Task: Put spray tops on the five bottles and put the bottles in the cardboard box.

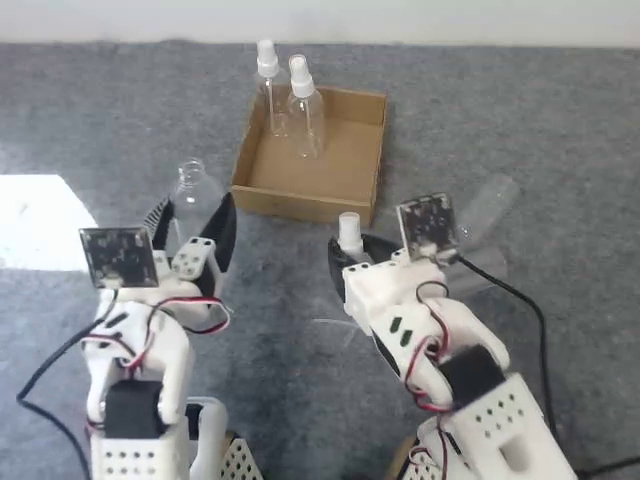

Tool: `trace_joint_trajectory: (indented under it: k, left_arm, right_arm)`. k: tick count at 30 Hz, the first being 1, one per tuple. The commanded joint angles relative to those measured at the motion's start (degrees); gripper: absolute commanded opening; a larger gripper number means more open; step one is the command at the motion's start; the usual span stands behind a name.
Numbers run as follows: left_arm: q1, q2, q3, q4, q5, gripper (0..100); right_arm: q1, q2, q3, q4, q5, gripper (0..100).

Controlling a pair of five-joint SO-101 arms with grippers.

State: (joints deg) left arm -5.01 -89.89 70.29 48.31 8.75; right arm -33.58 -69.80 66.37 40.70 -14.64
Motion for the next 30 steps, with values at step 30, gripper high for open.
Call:
trace_joint_trajectory:
  k: [30]
  left_arm:
    - [10.2, -14.6, 18.5, -14.9, 4.8, 17]
  right_arm:
    - [-4.4, -7.3, -24.1, -5.4, 6.2, 0.6]
